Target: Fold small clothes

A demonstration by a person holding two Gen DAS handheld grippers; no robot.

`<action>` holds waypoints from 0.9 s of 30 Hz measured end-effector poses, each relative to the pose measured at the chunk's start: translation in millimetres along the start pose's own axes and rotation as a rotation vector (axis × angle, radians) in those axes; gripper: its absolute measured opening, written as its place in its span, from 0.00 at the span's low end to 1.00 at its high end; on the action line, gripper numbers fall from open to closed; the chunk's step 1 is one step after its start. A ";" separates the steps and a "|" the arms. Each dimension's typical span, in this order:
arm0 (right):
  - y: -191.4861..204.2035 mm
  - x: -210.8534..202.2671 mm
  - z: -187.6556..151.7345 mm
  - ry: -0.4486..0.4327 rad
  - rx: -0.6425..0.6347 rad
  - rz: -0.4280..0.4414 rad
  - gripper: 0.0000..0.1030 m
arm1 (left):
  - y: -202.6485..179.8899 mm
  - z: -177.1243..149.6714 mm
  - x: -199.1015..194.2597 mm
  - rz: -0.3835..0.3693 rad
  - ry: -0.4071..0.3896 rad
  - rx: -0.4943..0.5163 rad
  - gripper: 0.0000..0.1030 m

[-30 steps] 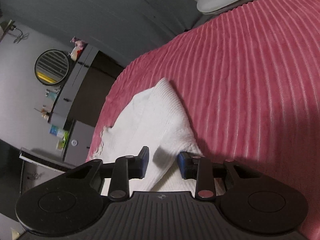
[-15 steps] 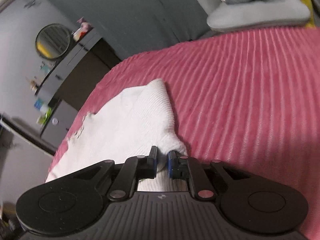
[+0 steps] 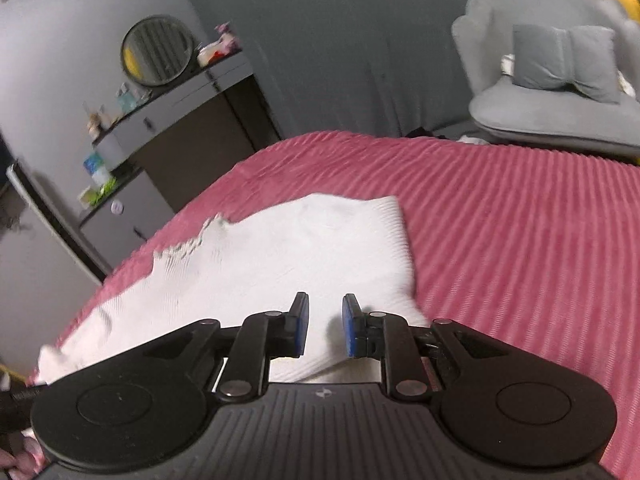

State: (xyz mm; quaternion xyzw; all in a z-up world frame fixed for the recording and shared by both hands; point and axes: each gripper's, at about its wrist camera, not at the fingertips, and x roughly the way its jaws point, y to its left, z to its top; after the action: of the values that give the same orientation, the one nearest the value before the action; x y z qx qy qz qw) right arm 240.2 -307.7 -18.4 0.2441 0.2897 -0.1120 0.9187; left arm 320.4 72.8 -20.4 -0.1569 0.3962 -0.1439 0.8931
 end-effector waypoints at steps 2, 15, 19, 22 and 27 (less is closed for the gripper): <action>9.7 6.1 -5.9 0.013 -0.057 -0.008 0.16 | 0.1 -0.4 -0.8 0.003 -0.012 0.007 0.10; 38.9 21.2 -30.5 0.101 -0.195 -0.002 0.17 | 21.1 1.8 -16.3 -0.024 -0.049 -0.073 0.48; 32.0 22.0 -32.9 0.098 -0.174 0.024 0.18 | 43.1 11.8 -54.9 0.158 -0.160 -0.085 0.92; 30.7 20.3 -34.3 0.100 -0.184 0.037 0.18 | 90.7 29.1 -82.3 0.307 -0.198 -0.198 0.92; 34.5 18.7 -36.5 0.098 -0.220 0.052 0.30 | 194.0 39.1 -126.1 0.562 -0.257 -0.508 0.90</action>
State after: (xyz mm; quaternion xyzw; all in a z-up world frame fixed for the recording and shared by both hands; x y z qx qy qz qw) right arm 249.8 -260.6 -42.2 0.1546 0.3383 -0.0438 0.9272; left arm 294.3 303.9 11.5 -0.2751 0.3315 0.2296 0.8728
